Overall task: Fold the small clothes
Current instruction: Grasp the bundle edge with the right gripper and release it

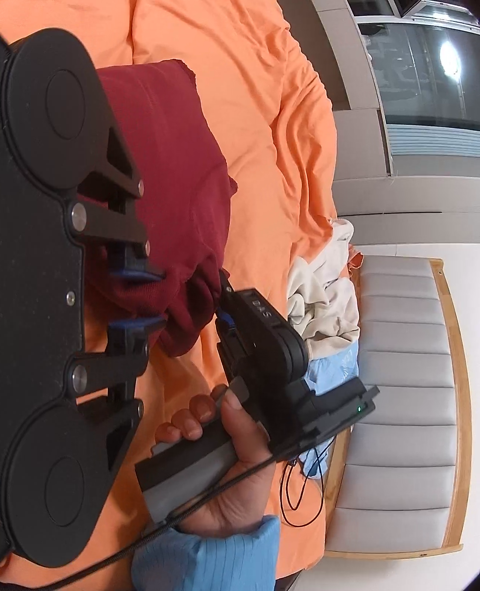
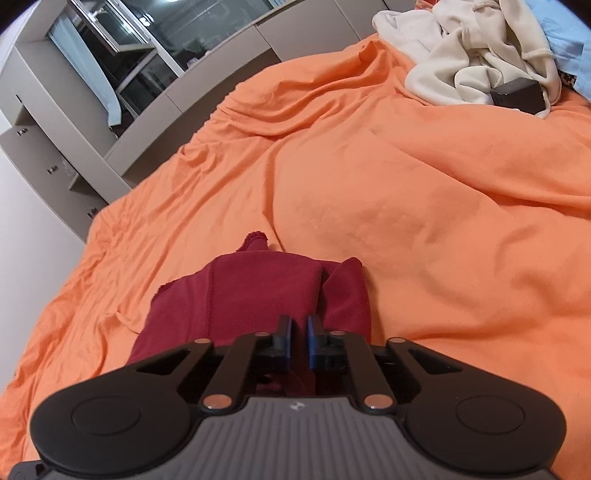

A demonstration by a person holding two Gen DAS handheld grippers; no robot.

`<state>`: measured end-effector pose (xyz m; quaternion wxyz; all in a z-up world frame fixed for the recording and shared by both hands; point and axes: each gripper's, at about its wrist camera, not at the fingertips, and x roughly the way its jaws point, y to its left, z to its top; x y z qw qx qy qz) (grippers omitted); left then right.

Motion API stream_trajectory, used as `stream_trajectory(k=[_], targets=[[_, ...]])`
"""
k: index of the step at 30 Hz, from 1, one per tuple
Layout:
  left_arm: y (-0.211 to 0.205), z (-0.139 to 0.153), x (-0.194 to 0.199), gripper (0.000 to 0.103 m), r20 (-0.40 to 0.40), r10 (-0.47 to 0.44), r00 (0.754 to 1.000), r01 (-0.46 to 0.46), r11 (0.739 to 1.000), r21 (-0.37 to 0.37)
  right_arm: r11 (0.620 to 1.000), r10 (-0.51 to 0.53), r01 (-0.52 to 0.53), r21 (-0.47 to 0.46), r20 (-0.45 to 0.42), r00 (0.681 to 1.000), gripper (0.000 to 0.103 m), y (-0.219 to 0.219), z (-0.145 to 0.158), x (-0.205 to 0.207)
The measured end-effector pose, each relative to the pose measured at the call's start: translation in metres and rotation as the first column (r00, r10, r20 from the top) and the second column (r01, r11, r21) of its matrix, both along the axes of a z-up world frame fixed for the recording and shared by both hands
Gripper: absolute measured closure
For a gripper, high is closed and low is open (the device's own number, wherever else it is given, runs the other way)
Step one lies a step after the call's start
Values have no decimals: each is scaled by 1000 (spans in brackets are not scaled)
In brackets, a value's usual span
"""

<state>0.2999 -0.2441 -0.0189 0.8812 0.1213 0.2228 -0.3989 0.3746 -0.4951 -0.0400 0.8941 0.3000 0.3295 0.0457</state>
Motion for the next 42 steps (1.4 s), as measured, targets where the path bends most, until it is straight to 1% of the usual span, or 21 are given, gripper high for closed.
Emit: stream_trajectory(k=[1, 3, 5, 8, 13, 17, 23, 26, 29, 30, 31, 32, 33, 34, 35, 36, 37, 38, 39, 40, 42], targets=[[0, 0, -1, 88, 10, 5, 1000, -5, 1000, -5, 1000, -1, 1, -3, 8, 1000, 97, -1, 2, -2], [0, 1, -3, 90, 32, 9, 999, -8, 1000, -20, 1000, -4, 4, -14, 32, 999, 97, -2, 7, -8], [0, 4, -7, 91, 54, 5, 999, -3, 999, -35, 1000, -14, 15, -27, 55, 998, 97, -2, 15, -14], [-4, 5, -11, 91, 66, -14, 998, 16, 1000, -26, 998, -24, 27, -47, 67, 997, 98, -6, 22, -24], [-11, -1, -14, 91, 56, -48, 997, 48, 999, 2, 998, -33, 35, -49, 34, 999, 98, -13, 16, -30], [-12, -5, -11, 91, 33, -53, 998, 53, 999, 7, 997, -37, 37, -62, 6, 999, 98, -13, 6, -28], [-10, -6, -10, 90, 11, -45, 999, 45, 999, -9, 991, -32, 34, -127, 21, 999, 98, -4, 9, -27], [-10, -6, -11, 86, -1, -44, 999, 44, 999, -13, 988, -27, 29, -150, 17, 999, 97, -1, 9, -26], [-9, -5, -10, 78, -23, -38, 999, 38, 999, -22, 986, -22, 23, -168, 6, 1000, 93, 1, 8, -25], [-8, -4, -9, 70, -30, -34, 999, 33, 999, -27, 985, -20, 20, -171, 5, 1000, 88, 1, 9, -25], [-6, -2, -9, 60, -40, -30, 999, 29, 999, -37, 985, -21, 22, -174, 3, 1000, 86, 1, 9, -25], [-4, -1, -9, 54, -48, -26, 999, 24, 999, -48, 984, -21, 21, -175, 4, 1000, 85, 1, 10, -25], [-1, 1, -9, 44, -55, -19, 998, 15, 998, -63, 984, -22, 22, -176, 4, 1000, 81, 1, 10, -26], [1, 3, -9, 36, -61, -10, 998, 5, 997, -77, 984, -22, 23, -177, 3, 1000, 71, 1, 11, -26], [4, 6, -8, 34, -68, 0, 998, -6, 996, -93, 984, -23, 23, -178, 4, 1000, 66, 0, 11, -26], [7, 8, -8, 28, -78, 11, 997, -19, 994, -107, 983, -26, 27, -180, 5, 1000, 56, 0, 11, -26], [10, 11, -7, 20, -88, 24, 996, -35, 992, -120, 983, -30, 31, -183, 6, 1000, 52, 0, 11, -27], [14, 13, -6, 16, -97, 42, 994, -54, 990, -133, 982, -33, 33, -184, 6, 999, 50, 0, 11, -27], [18, 15, -5, 10, -105, 65, 992, -80, 986, -144, 982, -37, 37, -183, 3, 999, 43, -1, 11, -28], [24, 18, -4, 5, -114, 100, 988, -117, 981, -152, 983, -43, 42, -180, -1, 999, 35, -1, 10, -28], [33, 23, -1, 2, -129, 163, 978, -182, 971, -153, 984, -51, 49, -169, -5, 999, 28, -3, 9, -28]])
